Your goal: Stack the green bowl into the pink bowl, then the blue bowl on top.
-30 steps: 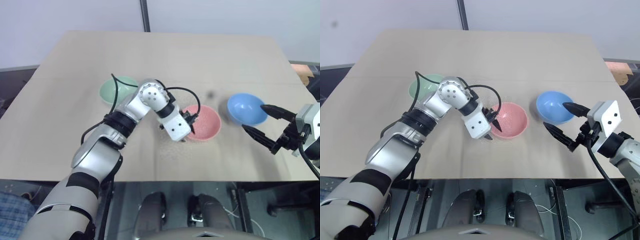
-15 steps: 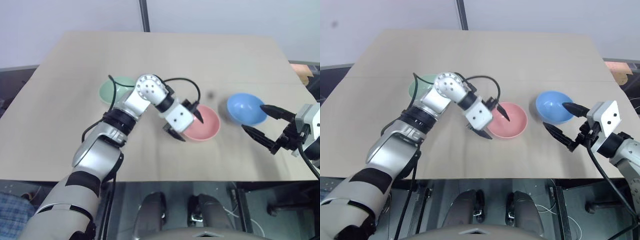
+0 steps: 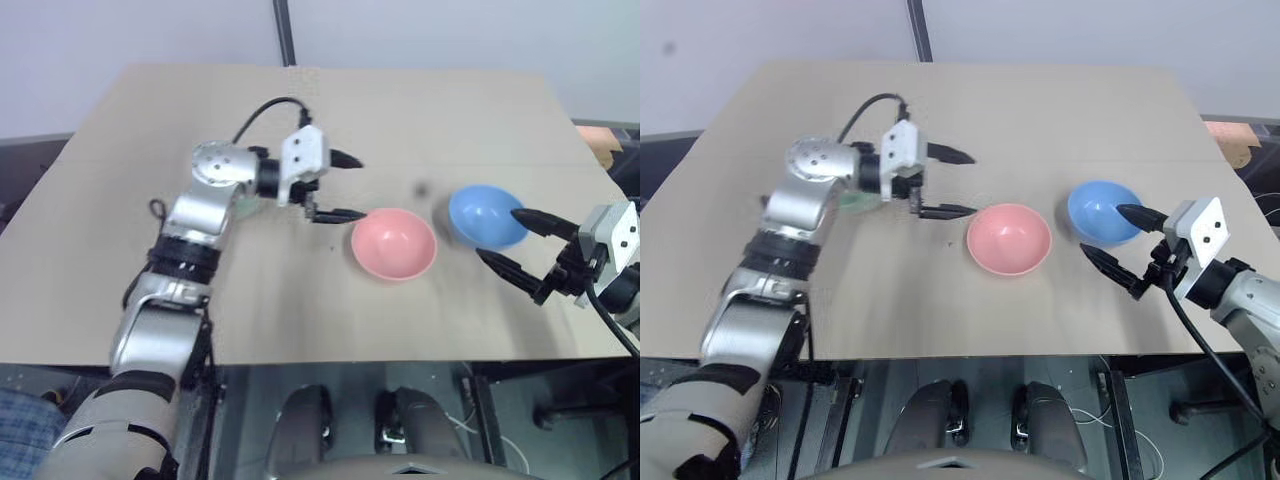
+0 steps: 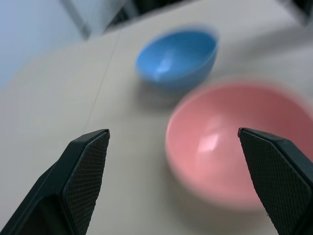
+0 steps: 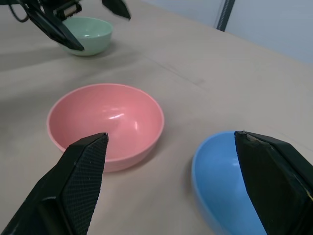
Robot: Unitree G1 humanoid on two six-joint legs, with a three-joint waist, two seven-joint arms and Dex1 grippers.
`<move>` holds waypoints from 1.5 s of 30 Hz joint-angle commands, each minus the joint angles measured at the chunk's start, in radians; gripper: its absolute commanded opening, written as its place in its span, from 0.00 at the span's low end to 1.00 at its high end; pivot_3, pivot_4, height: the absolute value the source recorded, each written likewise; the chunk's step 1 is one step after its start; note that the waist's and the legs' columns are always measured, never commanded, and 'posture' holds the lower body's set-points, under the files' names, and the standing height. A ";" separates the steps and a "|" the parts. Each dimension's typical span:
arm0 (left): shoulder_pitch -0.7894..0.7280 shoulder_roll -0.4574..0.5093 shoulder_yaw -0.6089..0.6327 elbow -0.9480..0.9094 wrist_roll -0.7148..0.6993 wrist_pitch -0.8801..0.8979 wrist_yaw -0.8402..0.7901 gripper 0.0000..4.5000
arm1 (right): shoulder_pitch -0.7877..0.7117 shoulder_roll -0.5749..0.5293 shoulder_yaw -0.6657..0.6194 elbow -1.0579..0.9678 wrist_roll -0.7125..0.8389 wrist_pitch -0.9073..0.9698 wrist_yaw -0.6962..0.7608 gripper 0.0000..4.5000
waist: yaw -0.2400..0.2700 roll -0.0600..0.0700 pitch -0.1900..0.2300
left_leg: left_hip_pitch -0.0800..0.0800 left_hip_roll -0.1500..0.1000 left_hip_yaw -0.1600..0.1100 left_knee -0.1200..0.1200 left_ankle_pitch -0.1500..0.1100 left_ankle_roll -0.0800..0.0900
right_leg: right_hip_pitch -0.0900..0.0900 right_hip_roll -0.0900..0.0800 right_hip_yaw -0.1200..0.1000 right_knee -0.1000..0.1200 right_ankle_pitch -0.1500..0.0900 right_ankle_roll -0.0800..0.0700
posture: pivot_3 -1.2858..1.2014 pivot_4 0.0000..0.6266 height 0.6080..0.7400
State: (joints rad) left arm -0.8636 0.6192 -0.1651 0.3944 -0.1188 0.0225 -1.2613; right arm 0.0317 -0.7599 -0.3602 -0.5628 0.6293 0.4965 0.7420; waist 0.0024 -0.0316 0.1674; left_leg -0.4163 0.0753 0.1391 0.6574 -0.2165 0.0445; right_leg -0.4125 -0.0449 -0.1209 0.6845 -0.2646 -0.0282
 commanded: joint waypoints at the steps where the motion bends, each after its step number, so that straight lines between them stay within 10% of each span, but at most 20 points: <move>1: -0.003 0.051 0.047 -0.007 0.055 -0.022 0.101 0.99 | -0.036 -0.004 -0.013 -0.003 0.033 -0.025 0.030 1.00 | 0.006 0.000 0.000 | 0.000 0.000 0.000 0.000 0.000 0.000 | 0.000 0.000 0.000 0.000 0.000 0.000 | 0.52 0.24 1.00; 35: 0.003 0.190 -0.063 0.159 0.370 0.074 0.217 0.99 | -0.028 0.010 -0.001 0.011 0.063 -0.090 0.138 1.00 | 0.012 0.000 0.000 | -0.001 -0.001 0.000 0.001 -0.001 0.001 | 0.000 -0.002 -0.001 0.000 0.000 0.000 | 0.52 0.24 1.00; 38: 0.007 0.192 -0.075 0.157 0.363 0.070 0.180 0.82 | -0.022 0.006 -0.007 0.008 0.063 -0.092 0.135 1.00 | 0.012 0.000 0.000 | -0.001 -0.001 0.000 0.001 -0.001 0.001 | 0.000 -0.002 -0.001 0.000 0.000 0.000 | 0.52 0.24 1.00; 45: 0.008 0.180 -0.080 0.154 0.368 0.061 0.169 0.04 | -0.011 0.003 -0.014 0.002 0.063 -0.090 0.133 1.00 | 0.012 0.000 0.000 | -0.001 -0.001 0.000 0.001 -0.002 0.003 | 0.000 -0.002 -0.001 0.000 0.000 0.000 | 0.52 0.24 1.00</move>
State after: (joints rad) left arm -0.8477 0.7960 -0.2461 0.5629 0.2513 0.0982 -1.0879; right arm 0.0182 -0.7467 -0.3350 -0.5320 0.6858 0.4251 0.8792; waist 0.0142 -0.0319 0.1675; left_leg -0.4175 0.0747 0.1388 0.6585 -0.2184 0.0475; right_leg -0.4126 -0.0467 -0.1220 0.6846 -0.2647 -0.0283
